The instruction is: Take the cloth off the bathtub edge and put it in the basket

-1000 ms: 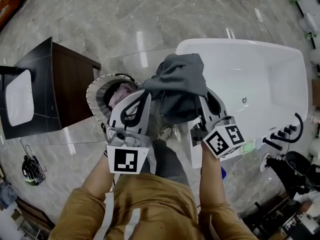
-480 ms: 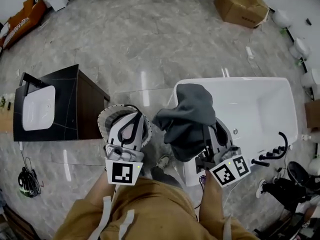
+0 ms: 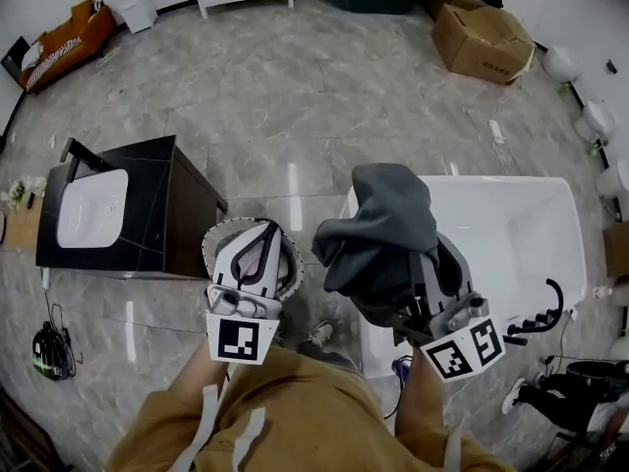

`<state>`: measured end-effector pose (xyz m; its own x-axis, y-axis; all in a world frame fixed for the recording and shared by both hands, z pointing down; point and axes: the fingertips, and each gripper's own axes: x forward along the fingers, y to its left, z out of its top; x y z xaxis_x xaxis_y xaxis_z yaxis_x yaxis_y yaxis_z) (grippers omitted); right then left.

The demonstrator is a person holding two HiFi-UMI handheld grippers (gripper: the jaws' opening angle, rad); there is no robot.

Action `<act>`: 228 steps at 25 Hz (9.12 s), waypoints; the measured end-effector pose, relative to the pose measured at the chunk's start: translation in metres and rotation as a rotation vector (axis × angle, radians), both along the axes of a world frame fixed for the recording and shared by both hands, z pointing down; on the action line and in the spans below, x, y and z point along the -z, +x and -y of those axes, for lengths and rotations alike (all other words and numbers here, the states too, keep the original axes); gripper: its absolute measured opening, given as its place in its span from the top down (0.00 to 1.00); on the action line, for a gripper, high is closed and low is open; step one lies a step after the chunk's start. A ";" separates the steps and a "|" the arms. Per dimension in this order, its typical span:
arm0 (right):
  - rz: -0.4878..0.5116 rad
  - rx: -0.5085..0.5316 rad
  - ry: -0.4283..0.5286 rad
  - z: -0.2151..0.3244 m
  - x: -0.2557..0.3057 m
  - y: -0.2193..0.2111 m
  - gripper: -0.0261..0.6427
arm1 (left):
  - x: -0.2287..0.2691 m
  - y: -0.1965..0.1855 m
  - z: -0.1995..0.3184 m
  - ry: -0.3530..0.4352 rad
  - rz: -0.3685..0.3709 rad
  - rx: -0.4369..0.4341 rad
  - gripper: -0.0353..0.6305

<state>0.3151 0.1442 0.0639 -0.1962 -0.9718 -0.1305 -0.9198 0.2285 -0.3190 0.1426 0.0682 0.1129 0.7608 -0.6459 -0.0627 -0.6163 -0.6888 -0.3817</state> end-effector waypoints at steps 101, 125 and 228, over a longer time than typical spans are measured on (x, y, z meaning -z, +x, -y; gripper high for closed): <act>-0.207 0.532 -0.381 0.202 -0.468 -0.331 0.88 | -0.405 -0.252 0.124 -0.199 0.132 0.385 0.94; -0.158 0.634 -0.440 0.205 -0.546 -0.352 0.88 | -0.458 -0.267 0.135 -0.233 0.120 0.485 0.94; -0.343 0.250 0.083 0.178 0.015 -0.242 0.95 | -0.003 -0.233 0.102 0.015 -0.061 0.412 0.94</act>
